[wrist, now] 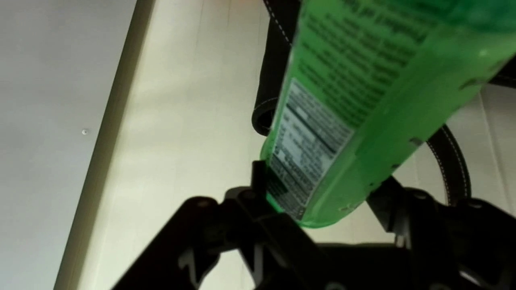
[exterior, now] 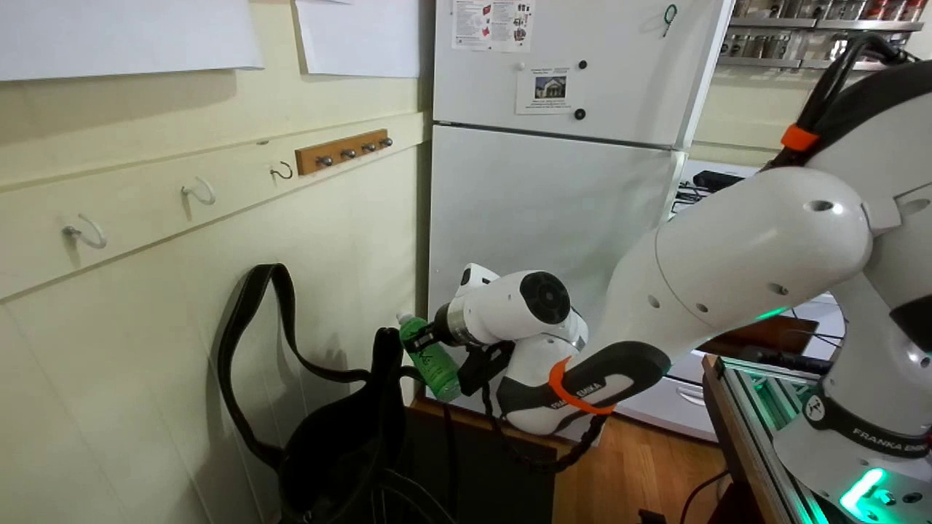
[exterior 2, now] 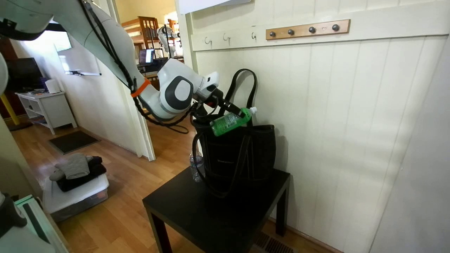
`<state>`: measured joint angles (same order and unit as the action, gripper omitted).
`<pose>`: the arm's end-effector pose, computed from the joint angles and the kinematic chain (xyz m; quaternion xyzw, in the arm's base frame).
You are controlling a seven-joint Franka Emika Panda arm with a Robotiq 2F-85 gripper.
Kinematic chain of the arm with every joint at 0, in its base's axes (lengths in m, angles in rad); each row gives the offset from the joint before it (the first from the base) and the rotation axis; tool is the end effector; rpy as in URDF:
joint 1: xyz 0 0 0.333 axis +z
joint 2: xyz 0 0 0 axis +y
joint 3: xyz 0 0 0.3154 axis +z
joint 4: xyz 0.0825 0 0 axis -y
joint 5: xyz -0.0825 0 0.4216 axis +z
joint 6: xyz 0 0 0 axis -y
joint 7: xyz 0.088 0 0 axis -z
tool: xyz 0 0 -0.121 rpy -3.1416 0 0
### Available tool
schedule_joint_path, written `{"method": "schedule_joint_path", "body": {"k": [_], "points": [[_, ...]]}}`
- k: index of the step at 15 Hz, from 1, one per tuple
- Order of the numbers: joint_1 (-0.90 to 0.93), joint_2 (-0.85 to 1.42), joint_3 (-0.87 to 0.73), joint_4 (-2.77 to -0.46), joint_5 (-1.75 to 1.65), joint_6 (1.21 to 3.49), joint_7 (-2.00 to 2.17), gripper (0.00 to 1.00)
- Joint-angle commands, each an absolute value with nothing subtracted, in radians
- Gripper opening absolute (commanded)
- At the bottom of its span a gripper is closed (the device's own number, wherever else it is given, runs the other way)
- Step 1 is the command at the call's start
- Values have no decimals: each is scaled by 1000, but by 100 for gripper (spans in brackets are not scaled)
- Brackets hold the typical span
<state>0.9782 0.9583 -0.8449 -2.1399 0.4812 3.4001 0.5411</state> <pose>0.6194 0.0298 0.1419 0.8773 -0.2081 0.4114 0.1331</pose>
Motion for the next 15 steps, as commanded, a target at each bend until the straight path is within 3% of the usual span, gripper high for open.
{"method": "schedule_joint_path", "body": {"k": [1,7,15], "points": [[981,1079,-831,-2076,583,3489,510,37],[1005,1247,-861,-2019,654,3585,619,37],[1013,1387,-887,-1886,812,3512,626,37]]}}
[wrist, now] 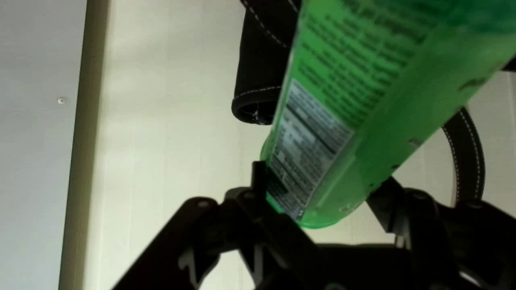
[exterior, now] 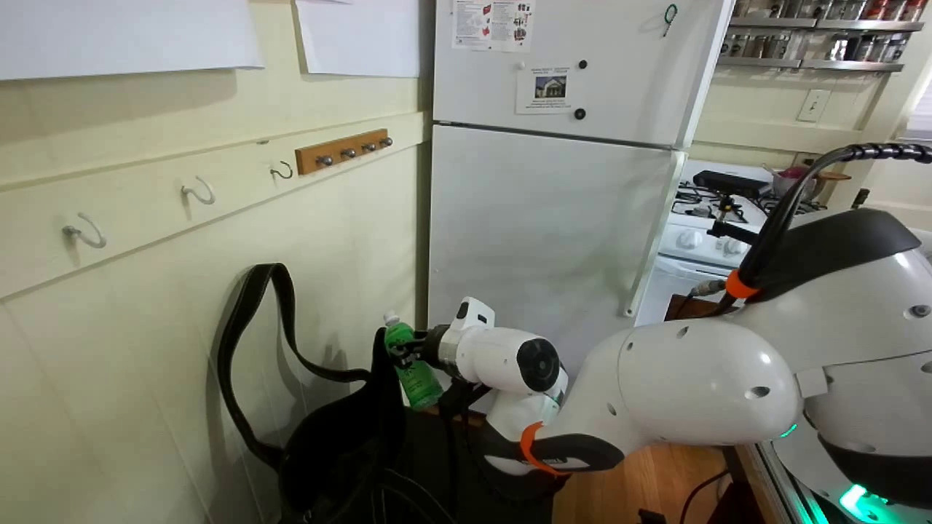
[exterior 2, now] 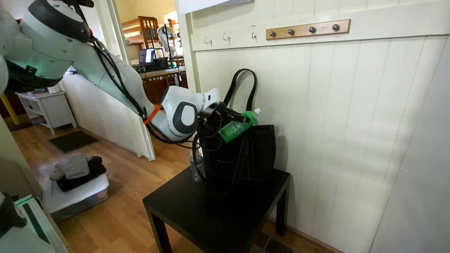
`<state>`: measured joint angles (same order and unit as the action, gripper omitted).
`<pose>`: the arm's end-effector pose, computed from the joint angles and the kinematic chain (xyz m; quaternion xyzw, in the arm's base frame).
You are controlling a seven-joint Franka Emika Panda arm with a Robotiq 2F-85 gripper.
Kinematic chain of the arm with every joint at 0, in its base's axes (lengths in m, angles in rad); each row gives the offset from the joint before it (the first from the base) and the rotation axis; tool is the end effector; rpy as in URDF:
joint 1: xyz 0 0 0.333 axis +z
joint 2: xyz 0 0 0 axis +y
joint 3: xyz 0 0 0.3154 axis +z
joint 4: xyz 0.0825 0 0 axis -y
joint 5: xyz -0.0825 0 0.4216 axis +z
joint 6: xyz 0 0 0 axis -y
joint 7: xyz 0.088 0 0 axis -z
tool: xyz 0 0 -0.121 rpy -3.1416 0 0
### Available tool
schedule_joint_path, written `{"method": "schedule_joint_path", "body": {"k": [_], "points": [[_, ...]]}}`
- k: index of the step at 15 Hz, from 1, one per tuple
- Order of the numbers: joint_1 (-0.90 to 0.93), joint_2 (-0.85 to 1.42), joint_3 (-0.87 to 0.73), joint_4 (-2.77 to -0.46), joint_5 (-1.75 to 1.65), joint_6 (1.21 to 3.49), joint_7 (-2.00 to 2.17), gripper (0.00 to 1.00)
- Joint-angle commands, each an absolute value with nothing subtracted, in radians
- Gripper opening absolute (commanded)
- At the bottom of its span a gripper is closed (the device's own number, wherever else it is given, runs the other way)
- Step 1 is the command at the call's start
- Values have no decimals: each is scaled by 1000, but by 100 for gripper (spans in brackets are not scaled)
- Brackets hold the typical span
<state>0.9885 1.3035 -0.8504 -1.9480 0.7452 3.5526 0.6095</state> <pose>0.6377 0.0297 0.0866 0.8184 -0.2149 0.5139 0.1415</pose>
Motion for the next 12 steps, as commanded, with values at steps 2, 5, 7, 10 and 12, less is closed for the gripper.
{"method": "schedule_joint_path", "body": {"k": [2,5,7,10,12], "points": [[1025,1430,-907,-1852,848,3498,625,37],[1041,1493,-937,-1800,902,3462,630,37],[1055,1540,-961,-1763,944,3425,638,37],[1042,1495,-942,-1787,968,3446,580,37],[1044,1504,-945,-1789,983,3452,575,37]]}}
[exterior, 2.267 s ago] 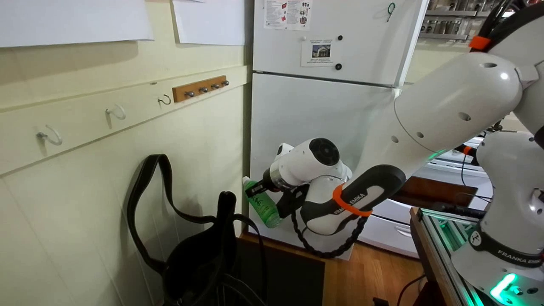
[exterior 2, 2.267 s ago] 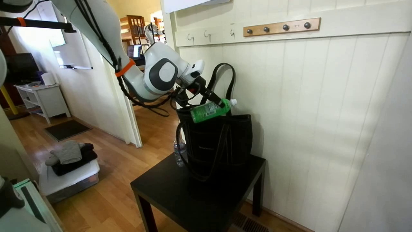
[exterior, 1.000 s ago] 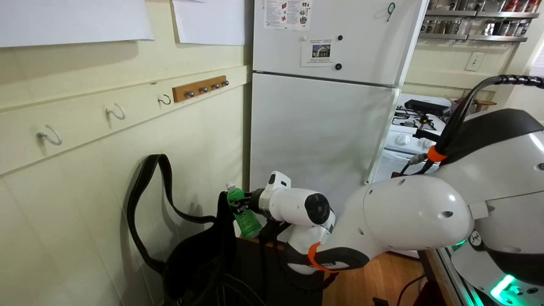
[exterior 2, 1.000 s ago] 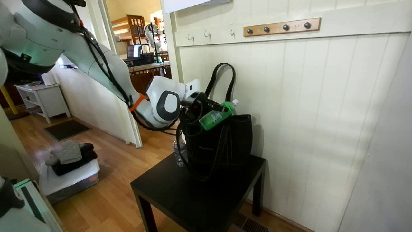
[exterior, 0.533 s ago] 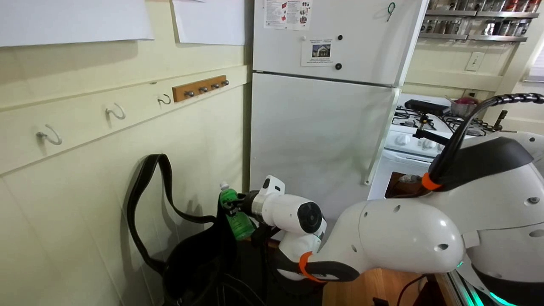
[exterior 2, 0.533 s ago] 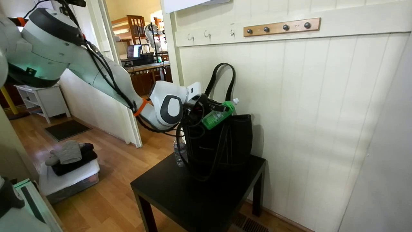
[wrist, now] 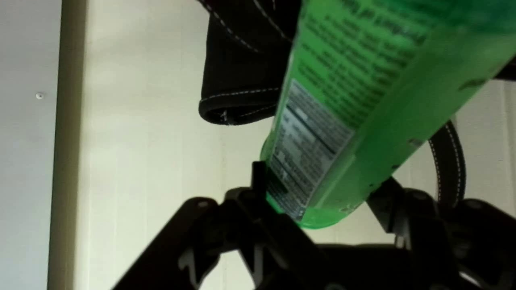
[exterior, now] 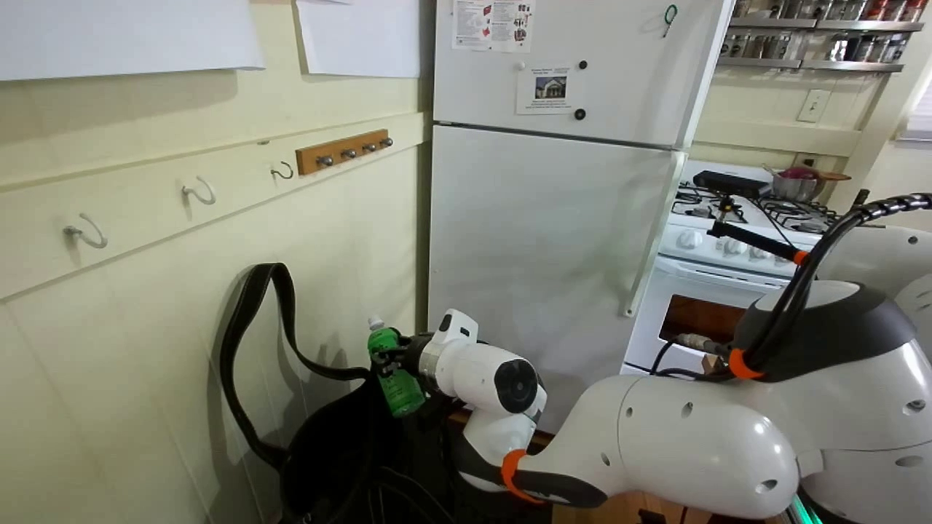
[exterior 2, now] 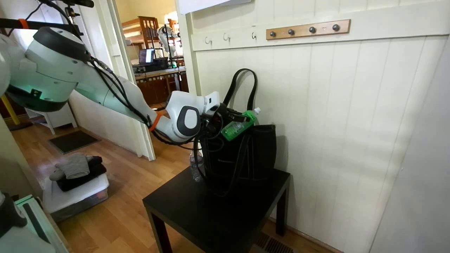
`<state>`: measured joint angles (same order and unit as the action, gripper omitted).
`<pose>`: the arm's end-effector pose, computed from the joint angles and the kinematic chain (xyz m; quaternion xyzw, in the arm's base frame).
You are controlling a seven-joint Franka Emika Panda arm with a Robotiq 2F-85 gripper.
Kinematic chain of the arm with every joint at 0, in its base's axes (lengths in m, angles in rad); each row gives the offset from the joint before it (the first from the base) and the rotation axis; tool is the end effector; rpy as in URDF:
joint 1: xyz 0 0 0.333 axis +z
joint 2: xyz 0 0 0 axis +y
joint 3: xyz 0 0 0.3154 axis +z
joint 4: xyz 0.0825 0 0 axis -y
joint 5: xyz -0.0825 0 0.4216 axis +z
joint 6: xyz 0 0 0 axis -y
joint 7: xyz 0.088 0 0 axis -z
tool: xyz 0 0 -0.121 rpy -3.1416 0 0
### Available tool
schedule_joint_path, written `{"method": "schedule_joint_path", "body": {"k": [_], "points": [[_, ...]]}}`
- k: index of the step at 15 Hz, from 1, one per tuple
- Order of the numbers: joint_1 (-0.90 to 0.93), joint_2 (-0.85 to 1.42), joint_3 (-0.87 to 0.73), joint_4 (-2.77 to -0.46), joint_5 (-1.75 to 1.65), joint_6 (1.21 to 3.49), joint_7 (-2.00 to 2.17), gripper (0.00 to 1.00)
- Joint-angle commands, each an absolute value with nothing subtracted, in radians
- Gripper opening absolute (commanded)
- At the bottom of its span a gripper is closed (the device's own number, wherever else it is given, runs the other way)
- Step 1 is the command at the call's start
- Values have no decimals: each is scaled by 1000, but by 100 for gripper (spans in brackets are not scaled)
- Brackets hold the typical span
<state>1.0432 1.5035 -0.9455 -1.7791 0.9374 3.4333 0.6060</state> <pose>0.6695 0.0466 0.0755 0.8015 -0.2210 0.5363 0.1455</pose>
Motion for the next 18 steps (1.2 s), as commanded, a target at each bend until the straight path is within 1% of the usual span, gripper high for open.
{"method": "schedule_joint_path", "body": {"k": [1,6,10,18], "points": [[1040,1500,-942,-1792,990,3461,569,37],[1027,1497,-930,-1778,1025,3466,550,37],[1008,1497,-914,-1714,1004,3439,564,37],[966,1496,-884,-1635,1001,3454,536,37]]}}
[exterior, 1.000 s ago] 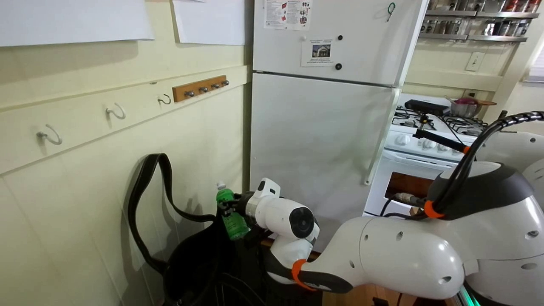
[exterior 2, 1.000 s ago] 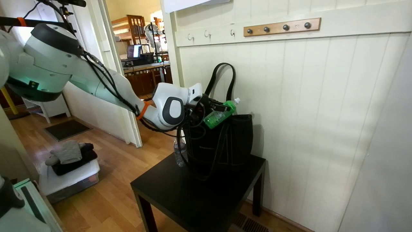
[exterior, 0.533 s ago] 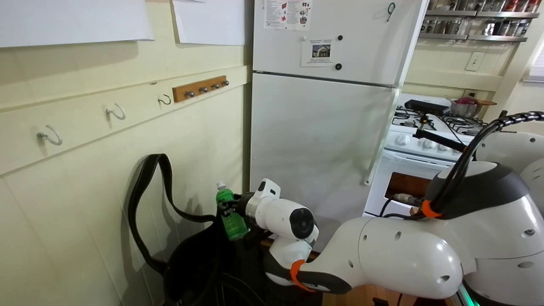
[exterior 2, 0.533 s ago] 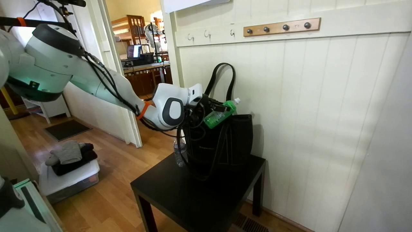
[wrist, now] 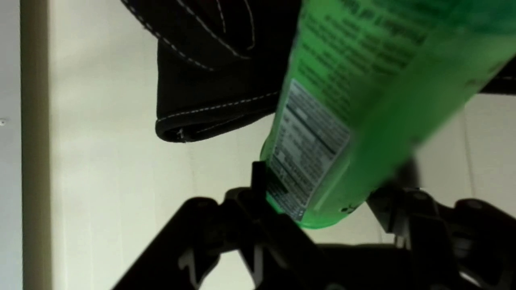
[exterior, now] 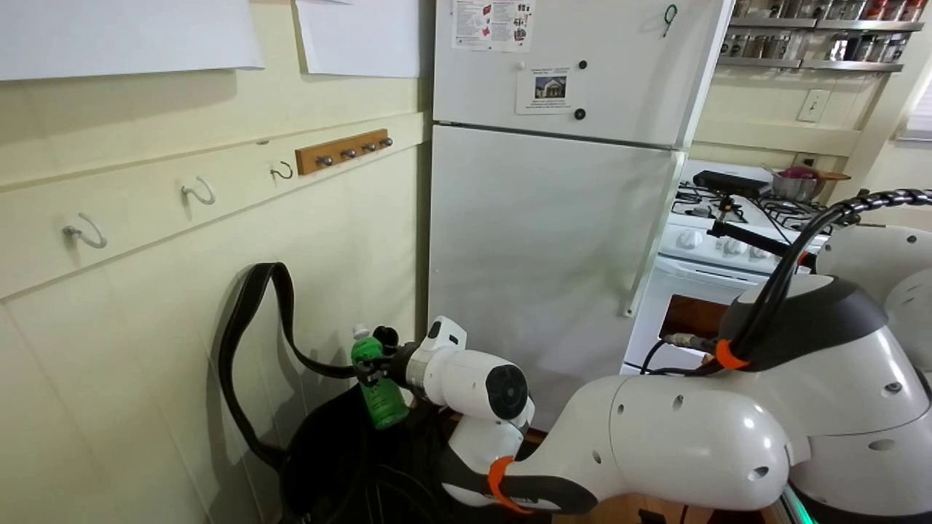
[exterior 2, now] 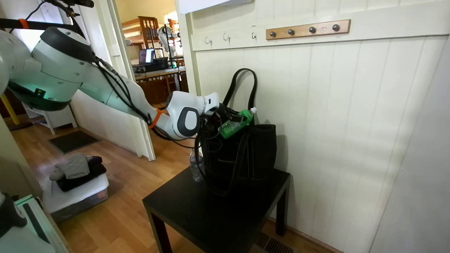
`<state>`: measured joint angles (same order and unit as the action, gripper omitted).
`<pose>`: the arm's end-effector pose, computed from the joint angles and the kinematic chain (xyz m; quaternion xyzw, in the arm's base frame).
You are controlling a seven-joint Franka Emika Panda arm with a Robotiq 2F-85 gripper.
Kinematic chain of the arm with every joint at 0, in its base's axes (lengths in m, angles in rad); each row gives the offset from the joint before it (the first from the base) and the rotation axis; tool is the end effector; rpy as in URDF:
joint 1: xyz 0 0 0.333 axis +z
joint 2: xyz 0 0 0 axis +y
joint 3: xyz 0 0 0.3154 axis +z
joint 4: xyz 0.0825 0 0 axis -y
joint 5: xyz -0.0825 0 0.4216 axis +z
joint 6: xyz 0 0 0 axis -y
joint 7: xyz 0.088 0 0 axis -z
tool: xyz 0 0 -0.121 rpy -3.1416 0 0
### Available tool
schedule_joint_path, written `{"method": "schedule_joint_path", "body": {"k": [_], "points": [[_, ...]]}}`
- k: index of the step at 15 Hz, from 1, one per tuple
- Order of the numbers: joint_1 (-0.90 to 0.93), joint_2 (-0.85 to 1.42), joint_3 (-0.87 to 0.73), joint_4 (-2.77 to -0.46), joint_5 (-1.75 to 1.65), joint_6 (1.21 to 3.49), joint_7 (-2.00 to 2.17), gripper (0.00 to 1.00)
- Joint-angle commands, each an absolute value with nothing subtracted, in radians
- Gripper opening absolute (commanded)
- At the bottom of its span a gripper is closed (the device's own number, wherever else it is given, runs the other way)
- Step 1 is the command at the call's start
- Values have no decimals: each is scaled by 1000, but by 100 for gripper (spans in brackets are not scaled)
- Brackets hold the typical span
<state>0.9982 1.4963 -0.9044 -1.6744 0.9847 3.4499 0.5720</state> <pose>0.6861 0.0715 0.0691 0.8019 -0.2297 0.5419 0.1026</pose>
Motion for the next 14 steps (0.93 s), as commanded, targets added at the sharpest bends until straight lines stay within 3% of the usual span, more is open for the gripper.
{"method": "schedule_joint_path", "body": {"k": [1,14], "points": [[959,1496,-879,-1633,1004,3465,528,37],[934,1495,-830,-1628,1082,3509,432,37]]}}
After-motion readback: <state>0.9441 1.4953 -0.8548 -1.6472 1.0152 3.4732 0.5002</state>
